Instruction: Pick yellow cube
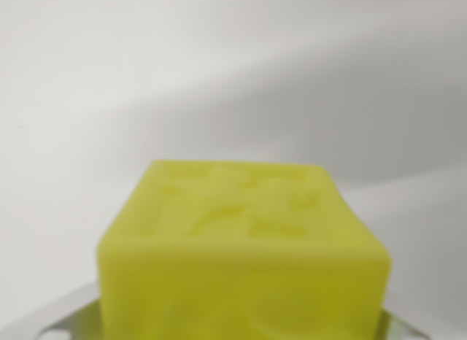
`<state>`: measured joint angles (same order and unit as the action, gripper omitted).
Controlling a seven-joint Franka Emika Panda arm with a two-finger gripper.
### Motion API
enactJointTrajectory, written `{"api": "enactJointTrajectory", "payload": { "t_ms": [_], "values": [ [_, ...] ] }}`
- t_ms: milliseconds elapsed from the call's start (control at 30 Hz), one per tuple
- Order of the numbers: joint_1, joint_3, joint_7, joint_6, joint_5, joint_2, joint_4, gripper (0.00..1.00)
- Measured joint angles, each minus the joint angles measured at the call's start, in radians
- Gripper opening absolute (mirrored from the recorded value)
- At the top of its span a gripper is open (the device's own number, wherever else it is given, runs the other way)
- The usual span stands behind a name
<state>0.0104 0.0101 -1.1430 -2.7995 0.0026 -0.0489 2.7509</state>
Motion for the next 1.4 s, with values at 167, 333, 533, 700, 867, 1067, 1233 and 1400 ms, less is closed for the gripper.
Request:
{"api": "enactJointTrajectory", "payload": {
  "t_ms": [167,333,533,700,867,1067,1233,1400],
  "values": [
    [0.0,0.0,-0.001,0.041,-0.001,0.043,0.002,0.0],
    [0.0,0.0,-0.002,0.082,-0.002,0.084,0.003,0.0],
    [-0.001,0.0,-0.002,0.131,-0.003,0.132,0.002,0.0],
    [-0.001,0.0,-0.003,0.173,-0.004,0.171,-0.001,0.0],
    [-0.001,0.0,-0.003,0.215,-0.004,0.208,-0.006,0.0],
    [-0.001,0.0,-0.003,0.265,-0.005,0.25,-0.013,0.0],
    [-0.001,0.0,-0.004,0.306,-0.005,0.284,-0.022,0.0],
    [-0.001,0.0,-0.004,0.347,-0.005,0.315,-0.031,0.0]
  ]
}}
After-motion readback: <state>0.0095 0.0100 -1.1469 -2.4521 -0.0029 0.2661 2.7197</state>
